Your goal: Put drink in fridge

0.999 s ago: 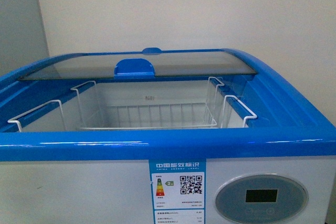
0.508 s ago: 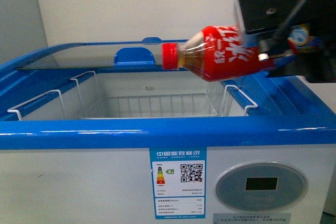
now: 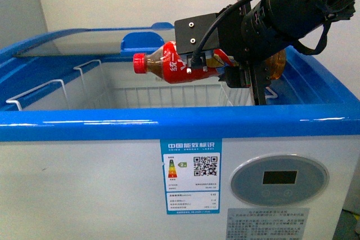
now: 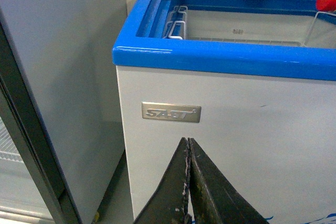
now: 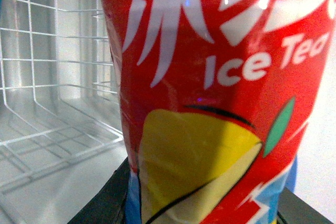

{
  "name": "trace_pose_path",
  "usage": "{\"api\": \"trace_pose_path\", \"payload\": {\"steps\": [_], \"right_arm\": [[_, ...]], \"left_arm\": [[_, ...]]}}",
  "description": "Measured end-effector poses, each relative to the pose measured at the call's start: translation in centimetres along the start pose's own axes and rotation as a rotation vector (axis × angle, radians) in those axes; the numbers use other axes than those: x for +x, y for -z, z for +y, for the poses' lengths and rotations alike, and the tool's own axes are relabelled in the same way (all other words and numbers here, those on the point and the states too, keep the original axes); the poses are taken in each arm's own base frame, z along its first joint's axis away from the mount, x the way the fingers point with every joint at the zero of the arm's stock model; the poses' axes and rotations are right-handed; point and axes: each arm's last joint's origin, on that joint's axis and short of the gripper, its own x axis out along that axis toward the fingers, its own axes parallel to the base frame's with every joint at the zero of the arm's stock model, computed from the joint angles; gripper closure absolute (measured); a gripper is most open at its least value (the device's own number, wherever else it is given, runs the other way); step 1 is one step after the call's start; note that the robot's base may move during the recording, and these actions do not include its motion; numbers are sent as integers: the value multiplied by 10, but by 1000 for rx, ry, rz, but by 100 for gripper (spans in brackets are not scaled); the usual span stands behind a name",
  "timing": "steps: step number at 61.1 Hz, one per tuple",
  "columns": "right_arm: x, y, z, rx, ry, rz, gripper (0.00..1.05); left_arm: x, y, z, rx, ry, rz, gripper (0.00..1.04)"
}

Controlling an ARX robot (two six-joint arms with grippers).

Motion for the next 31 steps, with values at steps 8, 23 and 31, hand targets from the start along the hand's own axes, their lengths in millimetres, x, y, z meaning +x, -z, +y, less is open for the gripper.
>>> {"api": "trace_pose_path", "payload": {"steps": [8,23,31], "right_arm": [[16,-2,7,8,32,6,65],[52,-6,27,19,84,38,65],[64,-9,40,28,49,42,65]], "left_arm": [[0,0,0,0,0,0,102],[0,0,0,2,0,0,102],[0,0,0,2,0,0,102]]}}
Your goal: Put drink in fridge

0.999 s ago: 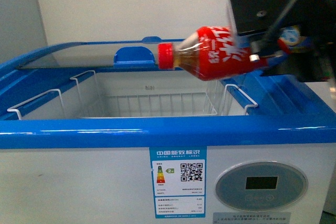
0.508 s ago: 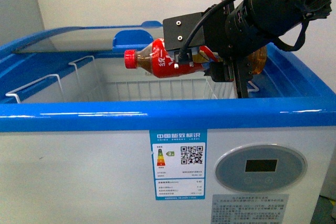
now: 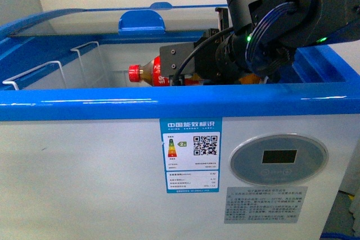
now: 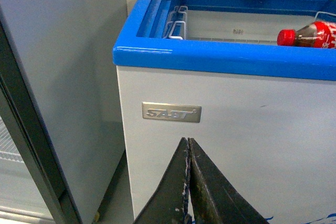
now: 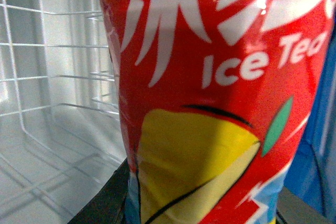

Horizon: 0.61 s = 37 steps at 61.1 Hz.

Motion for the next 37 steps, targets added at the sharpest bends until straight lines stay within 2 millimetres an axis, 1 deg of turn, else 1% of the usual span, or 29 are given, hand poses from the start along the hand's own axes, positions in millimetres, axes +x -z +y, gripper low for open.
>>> {"api": "trace_pose_path", "payload": {"steps": [8,23,25,26,29,32,35,37], "right_arm": [[12,-6,15,23,-24,-1,65],[19,-20,15,79,-5,-11,65],[19,-21,15,86,-15,-10,61],[18,-23,16,92,-25,-10,56],[18,-24,18,102,-44,-10,48],[18,-25,19,108,-50,-11,43],[18,-26,20,118,-56,-13,34],[18,-26,20,124,-56,-15,30]], "left_arm": [[0,0,0,0,0,0,102],[0,0,0,0,0,0,102],[0,0,0,0,0,0,102],[0,0,0,0,0,0,102],[0,0,0,0,0,0,102],[0,0,0,0,0,0,102],[0,0,0,0,0,0,102],[0,0,0,0,0,0,102]]}}
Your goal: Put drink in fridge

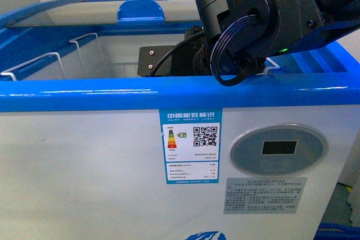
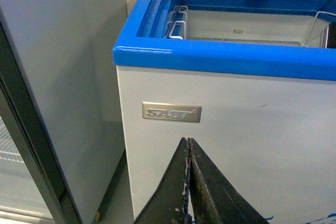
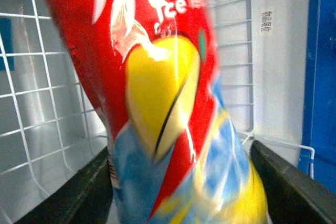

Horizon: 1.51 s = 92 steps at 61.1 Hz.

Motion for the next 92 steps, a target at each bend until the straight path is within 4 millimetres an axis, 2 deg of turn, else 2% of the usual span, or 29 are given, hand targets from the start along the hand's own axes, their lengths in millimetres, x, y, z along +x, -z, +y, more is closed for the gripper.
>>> {"api": "trace_pose_path", "payload": {"steps": [8,10,18,24,29,35,38,50,55,59,62,65,68,70,77,80,84,87,92], "right_arm": [[-4,-3,-2,35,-10,-5,8],[-7,-3,-5,51,-9,-4,6],[-34,-3,-32,145,21,-2,7],[-45,4,-41,265,9,7,7],[-73,11,-54,394,-22,-44,7],[-139,6,-90,550,43,-188,7],[-160,10,-100,619,92,-223,7],[-197,38,-102,816,230,-203,7],[-215,49,-96,907,300,-158,7],[-246,58,-83,1022,382,-100,7],[-261,61,-76,1064,411,-77,7],[-287,66,-59,1132,472,-31,7],[-301,70,-47,1166,493,9,7],[-312,73,-35,1207,503,38,7],[-355,82,30,1340,528,154,7],[-366,85,44,1395,533,112,8],[-375,88,46,1404,551,-153,21],[-371,93,57,1381,549,-240,31],[-360,102,79,1363,525,-229,47]], "left_arm": [[0,0,0,0,0,0,102],[0,0,0,0,0,0,102],[0,0,0,0,0,0,102],[0,0,0,0,0,0,102],[0,0,0,0,0,0,102],[0,0,0,0,0,0,102],[0,0,0,0,0,0,102],[0,0,0,0,0,0,102],[0,0,0,0,0,0,102],[0,0,0,0,0,0,102],[0,0,0,0,0,0,102],[0,0,0,0,0,0,102],[0,0,0,0,0,0,102],[0,0,0,0,0,0,102],[0,0,0,0,0,0,102],[0,0,0,0,0,0,102],[0,0,0,0,1,0,102],[0,0,0,1,0,0,102],[0,0,0,1,0,0,102]]}}
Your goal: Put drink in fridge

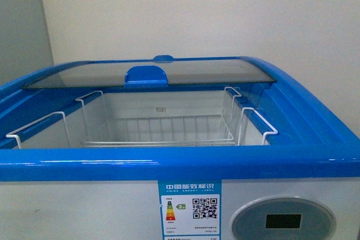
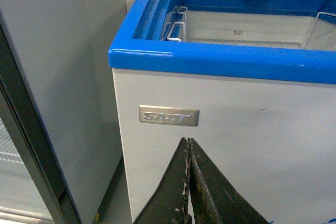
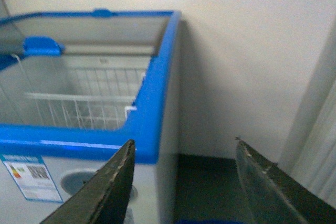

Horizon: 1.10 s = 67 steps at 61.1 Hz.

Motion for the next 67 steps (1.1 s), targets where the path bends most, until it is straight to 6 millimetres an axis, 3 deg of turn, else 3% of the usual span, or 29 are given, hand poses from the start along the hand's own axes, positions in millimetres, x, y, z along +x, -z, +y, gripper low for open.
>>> {"api": "trace_pose_path", "payload": {"steps": [10,21,33,67], "right_arm": [[-6,33,-6,-18,2,31,73],[-9,48,-18,-17,8,3,102],[-9,70,-20,-18,11,15,102],[-9,95,-20,-18,11,11,102]], "left_arm": [[0,0,0,0,0,0,102],[0,0,0,0,-1,0,102],[0,0,0,0,0,0,102],[0,0,0,0,0,0,102]]}}
